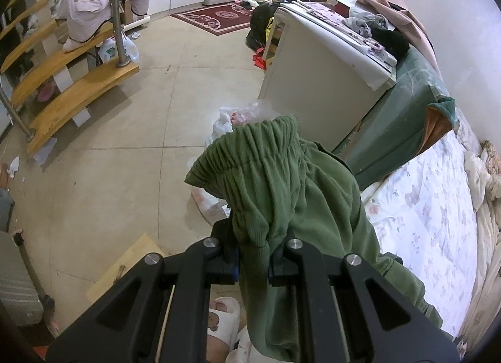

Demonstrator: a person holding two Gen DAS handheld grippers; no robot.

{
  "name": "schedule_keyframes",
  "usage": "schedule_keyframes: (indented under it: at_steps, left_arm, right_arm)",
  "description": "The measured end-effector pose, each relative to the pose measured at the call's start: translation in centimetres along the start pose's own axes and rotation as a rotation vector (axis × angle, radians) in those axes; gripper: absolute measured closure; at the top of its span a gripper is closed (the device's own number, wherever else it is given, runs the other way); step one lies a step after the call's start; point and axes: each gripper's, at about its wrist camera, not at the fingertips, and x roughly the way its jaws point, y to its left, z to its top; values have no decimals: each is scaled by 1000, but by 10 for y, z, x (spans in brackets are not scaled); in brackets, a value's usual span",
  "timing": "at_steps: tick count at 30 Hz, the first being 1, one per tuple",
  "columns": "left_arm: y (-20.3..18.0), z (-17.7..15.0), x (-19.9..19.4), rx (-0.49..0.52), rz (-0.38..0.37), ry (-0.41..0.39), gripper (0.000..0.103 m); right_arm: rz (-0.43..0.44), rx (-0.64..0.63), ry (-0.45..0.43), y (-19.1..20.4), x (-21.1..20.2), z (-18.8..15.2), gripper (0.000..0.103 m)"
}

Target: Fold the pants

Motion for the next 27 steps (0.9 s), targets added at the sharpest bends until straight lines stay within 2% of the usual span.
schedule_keyframes:
  at_steps: [1,5,6,7,8,9,12,15,17,22,24,25,27]
  left_arm:
    - [1,0,0,-1,0,1,94]
    - [2,-1,1,6,5,4,94]
    - [2,-1,1,8,7,5,94]
    - [1,-1,1,7,9,5,94]
    - [1,-1,1,6,12,5,94]
    - [0,-1,1,4,13,5,94]
    - [0,-1,2,2,6,3,94]
    - [0,-1,2,1,9,4,94]
    - [1,0,2,0,12,8,94]
    - [3,0,2,-13,7,16,94]
    - [3,0,1,-11,7,16,94]
    - [3,0,1,-12,6,15,94]
    - [3,0,1,-11,3,14,94]
  right_arm:
    - [-31,-10,0,1,5,1,53]
    - [-94,-30,-4,-4,18,2,51]
    - [-101,-38,-3,-5,21,3,53]
    - [-90,-41,-10,-5,20,3,79]
    - [-86,-47,-16,-6,17,3,96]
    - [-74,-56,-29,-4,11,3,102]
    - [-2,-112,-93,8,-24,0,102]
    - [55,-110,-163,11,-60,4,103]
    - [-29,-115,-175,6,-65,10,103]
    - [-203,-149,-48,-11,-19,7,102]
    - [-251,-147,18,-15,-1,6,96]
    - [-261,-145,28,-16,0,3,96]
    - [-244,-142,0,-11,-12,-1,96]
